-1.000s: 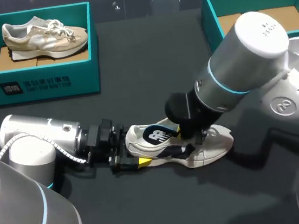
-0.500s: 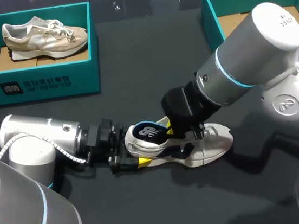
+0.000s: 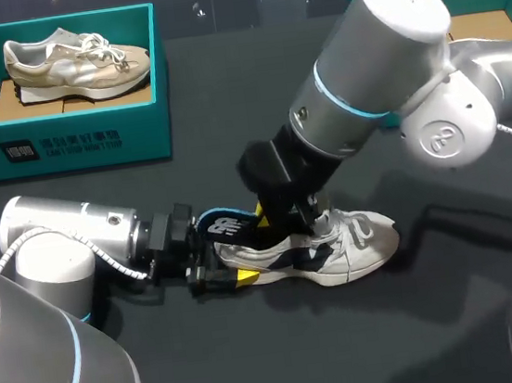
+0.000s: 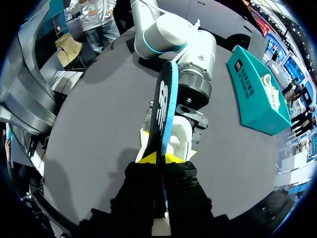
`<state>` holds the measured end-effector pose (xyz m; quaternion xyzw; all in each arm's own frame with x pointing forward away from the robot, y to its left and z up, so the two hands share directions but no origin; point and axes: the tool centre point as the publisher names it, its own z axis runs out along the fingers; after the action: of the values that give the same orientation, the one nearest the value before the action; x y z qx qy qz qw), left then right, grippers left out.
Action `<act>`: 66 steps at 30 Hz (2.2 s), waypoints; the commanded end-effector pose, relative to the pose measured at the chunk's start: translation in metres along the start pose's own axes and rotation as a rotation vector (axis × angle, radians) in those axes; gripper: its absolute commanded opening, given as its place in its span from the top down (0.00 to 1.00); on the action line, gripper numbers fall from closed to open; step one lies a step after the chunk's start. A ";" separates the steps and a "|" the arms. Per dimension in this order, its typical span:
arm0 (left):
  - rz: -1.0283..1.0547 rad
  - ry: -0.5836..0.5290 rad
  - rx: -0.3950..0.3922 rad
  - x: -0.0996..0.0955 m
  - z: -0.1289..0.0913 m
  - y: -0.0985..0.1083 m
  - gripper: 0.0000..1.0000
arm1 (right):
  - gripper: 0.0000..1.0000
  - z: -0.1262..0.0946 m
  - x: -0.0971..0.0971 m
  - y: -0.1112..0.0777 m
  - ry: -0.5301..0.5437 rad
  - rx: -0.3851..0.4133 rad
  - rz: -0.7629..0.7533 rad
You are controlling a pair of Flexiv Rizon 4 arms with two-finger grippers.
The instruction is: Take the shoe out of the shoebox, open the shoe tongue, remove and reinsert the insole, then place the shoe into the shoebox
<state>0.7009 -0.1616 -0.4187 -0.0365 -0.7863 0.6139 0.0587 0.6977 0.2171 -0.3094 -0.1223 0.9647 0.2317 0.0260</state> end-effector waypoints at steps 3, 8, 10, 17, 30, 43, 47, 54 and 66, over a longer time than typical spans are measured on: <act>0.000 -0.001 0.000 -0.001 0.001 0.002 1.00 | 0.64 0.006 -0.003 -0.001 0.037 -0.024 0.056; 0.000 -0.001 0.000 -0.001 0.001 0.002 1.00 | 0.58 0.001 -0.003 -0.005 0.074 -0.037 0.122; 0.000 -0.001 0.000 -0.001 0.001 0.002 1.00 | 0.54 -0.001 -0.005 -0.005 0.096 -0.043 0.151; 0.000 -0.001 0.000 -0.001 0.001 0.002 1.00 | 0.57 -0.004 -0.013 0.001 0.178 -0.048 0.176; 0.000 -0.001 0.000 -0.001 0.001 0.002 1.00 | 0.56 0.010 -0.004 0.014 0.317 -0.141 0.208; 0.000 -0.001 0.000 -0.001 0.001 0.002 1.00 | 0.63 0.020 0.002 0.017 0.364 -0.191 0.258; 0.000 -0.001 0.000 -0.001 0.001 0.002 1.00 | 0.72 0.022 0.003 0.017 0.373 -0.208 0.276; 0.000 -0.001 0.000 -0.001 0.001 0.002 1.00 | 1.00 0.024 0.006 0.019 0.371 -0.237 0.295; 0.000 -0.001 0.000 -0.001 0.001 0.002 1.00 | 1.00 -0.009 0.005 0.057 0.241 -0.236 0.181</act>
<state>0.7010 -0.1617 -0.4186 -0.0365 -0.7863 0.6139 0.0588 0.6898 0.2637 -0.2929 -0.0693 0.9247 0.3447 -0.1462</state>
